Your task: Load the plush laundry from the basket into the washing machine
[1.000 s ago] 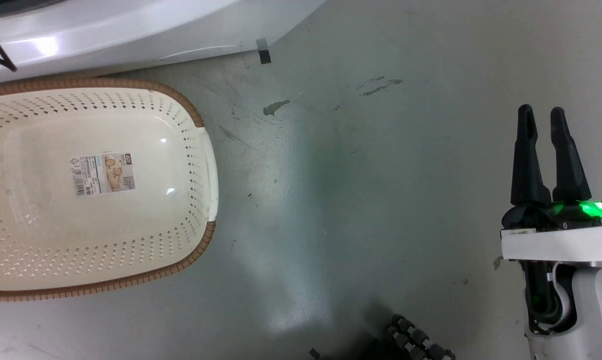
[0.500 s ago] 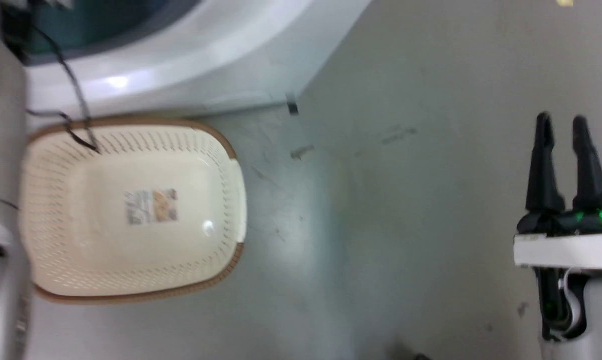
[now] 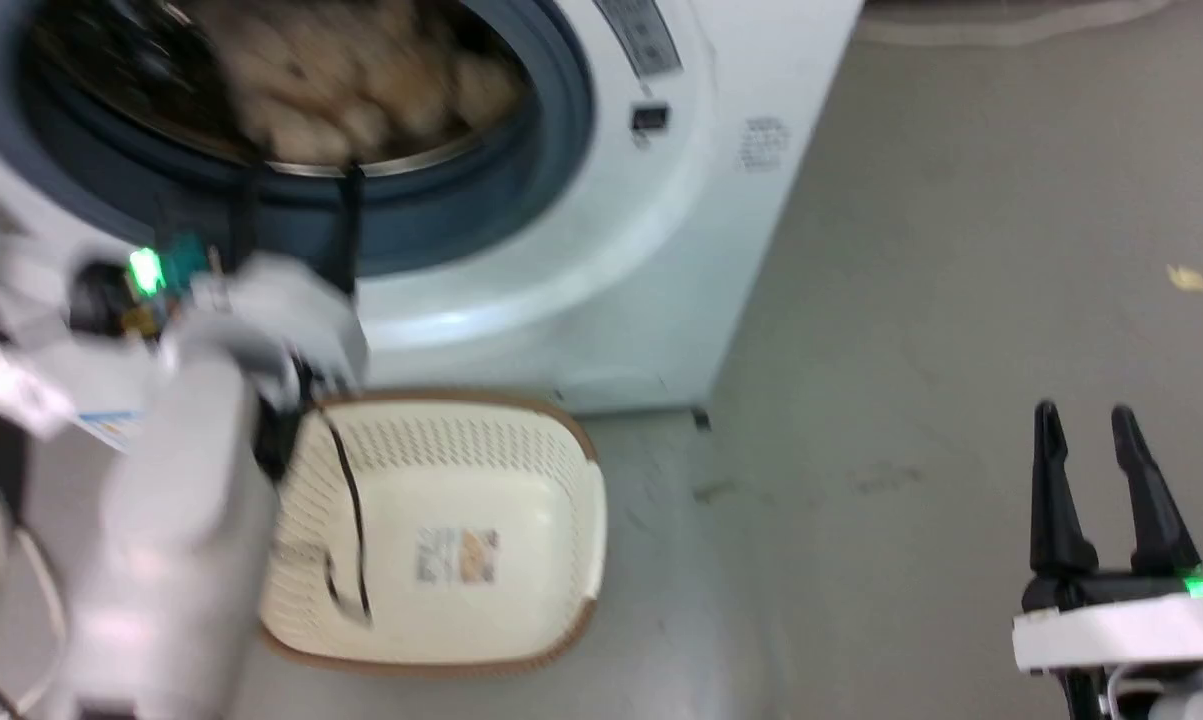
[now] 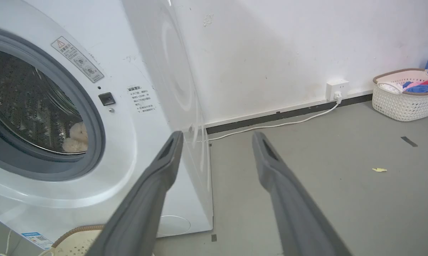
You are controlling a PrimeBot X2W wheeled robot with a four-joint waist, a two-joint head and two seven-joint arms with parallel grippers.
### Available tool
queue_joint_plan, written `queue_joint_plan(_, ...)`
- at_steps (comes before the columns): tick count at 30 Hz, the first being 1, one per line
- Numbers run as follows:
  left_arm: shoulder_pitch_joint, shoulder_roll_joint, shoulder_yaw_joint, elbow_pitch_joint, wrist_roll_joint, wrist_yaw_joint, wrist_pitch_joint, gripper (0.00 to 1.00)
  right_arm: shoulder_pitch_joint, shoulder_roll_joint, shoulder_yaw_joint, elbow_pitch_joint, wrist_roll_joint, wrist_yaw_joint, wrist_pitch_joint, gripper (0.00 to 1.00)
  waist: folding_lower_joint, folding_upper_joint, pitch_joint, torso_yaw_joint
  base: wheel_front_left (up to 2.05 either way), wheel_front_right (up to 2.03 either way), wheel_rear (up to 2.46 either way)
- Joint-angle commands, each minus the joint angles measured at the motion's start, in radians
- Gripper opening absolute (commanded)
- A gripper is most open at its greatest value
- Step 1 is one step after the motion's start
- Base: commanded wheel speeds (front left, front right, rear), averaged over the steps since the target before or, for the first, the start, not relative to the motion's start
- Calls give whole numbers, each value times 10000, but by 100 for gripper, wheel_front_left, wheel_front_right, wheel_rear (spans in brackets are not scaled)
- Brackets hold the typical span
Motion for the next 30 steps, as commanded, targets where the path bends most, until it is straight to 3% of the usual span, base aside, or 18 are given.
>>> queue_joint_plan(1, 1001, -199, 136, -586, -182, 175, -52, 100, 308, -1, -70, 21, -74, 8, -42, 100, 4, -1, -1442, 1020, 0, 0, 0)
queue_joint_plan(10, 4905, -787, 366, -3177, -307, 814, -54, 100, 1191, -1, 263, 286, -377, 8, -42, 100, 4, -1, -2714, 1720, 0, 0, 0)
queue_joint_plan(15, 6484, -1009, 331, -4475, 29, 1160, -54, 100, 1390, -1, 701, 368, -470, 8, -42, 100, 4, -1, -2955, 1752, 0, 0, 0)
queue_joint_plan(20, 7452, -1236, 366, -5197, 294, 1510, -54, 100, 1548, -1, 749, 373, -319, 8, -42, 100, 4, -1, -3116, 1737, 0, 0, 0)
queue_joint_plan(23, 8148, -1417, 335, -5612, 700, 2053, -54, 100, 1766, -1, 790, 349, -177, 8, -42, 100, 4, -1, -3192, 1684, 0, 0, 0)
queue_joint_plan(26, 8540, -1597, 383, -5815, 683, 2296, -54, 100, 1902, -1, 768, 367, -82, 8, -42, 100, 4, -1, -3213, 1662, 0, 0, 0)
queue_joint_plan(30, 8789, -1662, 375, -5758, 724, 2359, -54, 100, 1995, -1, 794, 408, -15, 8, -42, 100, 4, -1, -3210, 1640, 0, 0, 0)
